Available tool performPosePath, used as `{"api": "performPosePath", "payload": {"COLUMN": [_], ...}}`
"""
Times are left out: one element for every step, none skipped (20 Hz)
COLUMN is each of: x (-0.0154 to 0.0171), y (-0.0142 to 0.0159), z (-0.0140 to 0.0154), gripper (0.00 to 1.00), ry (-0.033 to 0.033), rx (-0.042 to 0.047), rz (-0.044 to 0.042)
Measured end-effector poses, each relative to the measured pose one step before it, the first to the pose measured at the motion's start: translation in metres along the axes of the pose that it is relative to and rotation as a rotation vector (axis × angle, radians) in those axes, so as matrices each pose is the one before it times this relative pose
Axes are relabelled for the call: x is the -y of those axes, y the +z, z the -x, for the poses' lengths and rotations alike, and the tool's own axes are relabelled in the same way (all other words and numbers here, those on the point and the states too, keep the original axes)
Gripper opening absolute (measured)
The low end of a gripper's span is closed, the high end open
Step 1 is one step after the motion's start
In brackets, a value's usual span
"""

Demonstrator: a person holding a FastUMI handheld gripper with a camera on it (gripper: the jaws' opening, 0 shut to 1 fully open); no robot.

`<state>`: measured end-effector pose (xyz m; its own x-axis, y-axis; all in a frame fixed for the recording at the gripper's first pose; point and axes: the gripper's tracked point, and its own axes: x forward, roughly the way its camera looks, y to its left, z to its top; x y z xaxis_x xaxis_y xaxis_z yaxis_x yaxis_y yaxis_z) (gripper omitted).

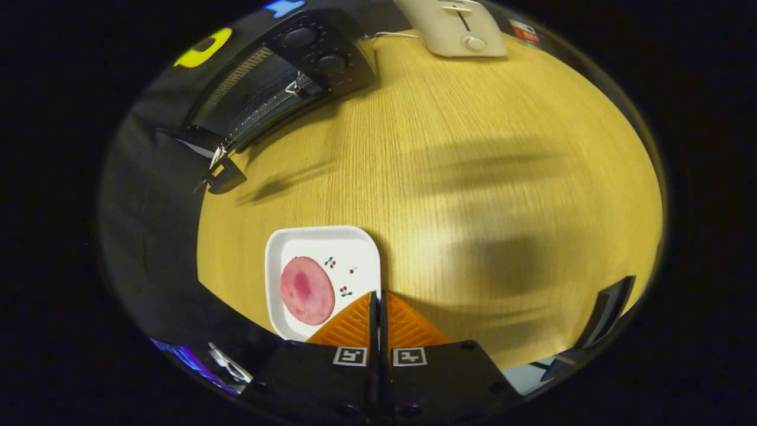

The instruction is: Open the toaster oven, put the food inside, and close the toaster oven door.

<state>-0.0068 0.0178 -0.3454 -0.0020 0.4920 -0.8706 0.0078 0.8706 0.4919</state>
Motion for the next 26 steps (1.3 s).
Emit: {"api": "performPosePath", "payload": {"x": [-0.00051, -0.00004, -0.00066, -0.00131, -0.00085, -0.00081, -0.00048, -0.00144, -0.00217, -0.00244, -0.00102, -0.00249, -0.00281, -0.00127, -0.00144, -0.00085, -0.00153, -0.00119, -0.00217, -0.00142, -0.00168, -0.00172, -0.0053, -0.00611, -0.00456, -0.00449], "y": [-0.00345, 0.00091, -0.0001, 0.00145, -0.00206, 0.00016, -0.00043, 0.0004, -0.00093, -0.00002, -0.00066, 0.00095, 0.00312, 0.00405, 0.00279, 0.00212, -0.002, 0.00029, -0.00063, 0.0002, 0.00025, 0.00102, -0.00107, 0.00351, 0.00076, 0.00348], "z": [-0.00179, 0.00019, 0.0024, 0.00121, 0.00118, 0.00272, 0.00056, 0.00102, 0.00136, 0.00122, 0.00053, 0.00237, 0.00131, 0.00026, 0.00036, 0.00063, -0.0019, -0.00091, -0.00072, 0.0, -0.00073, -0.00137, -0.00066, -0.00036, -0.00468, -0.00523], "gripper": [0.02, 0.02, 0.02, 0.02, 0.02, 0.02, 0.02, 0.02, 0.02, 0.02, 0.02, 0.02, 0.02, 0.02, 0.02, 0.02, 0.02, 0.02, 0.02, 0.02, 0.02, 0.02, 0.02, 0.02, 0.02, 0.02], "ry": [0.03246, 0.021, 0.02295, 0.0243, 0.02459, 0.02416, 0.02146, 0.02065, 0.02052, 0.02239, 0.02505, 0.02798, 0.0223, 0.01858, 0.01614, 0.01404, 0.01514, 0.01405, 0.0168, 0.01333, 0.01563, 0.0139, 0.01252, 0.01335, 0.00733, 0.00892], "rx": [-0.00103, 0.00522, 0.00564, 0.00225, 0.00535, 0.00637, 0.00793, 0.00634, 0.00591, 0.00498, 0.00477, 0.00452, 0.00833, 0.01224, 0.00934, 0.00725, 0.00641, 0.00755, 0.00776, 0.0092, 0.01131, 0.01645, 0.01472, 0.01825, 0.02736, 0.02793], "rz": [-0.0174, -0.0111, -0.0123, -0.01757, -0.02012, -0.01618, -0.01064, -0.00388, -0.00161, -0.00294, -0.00797, -0.00944, -0.00469, -0.00308, -0.00304, -0.00499, -0.00778, -0.0102, -0.01091, -0.0137, -0.00891, -0.00584, -0.00775, -0.00851, -0.00616, -0.00679]}}
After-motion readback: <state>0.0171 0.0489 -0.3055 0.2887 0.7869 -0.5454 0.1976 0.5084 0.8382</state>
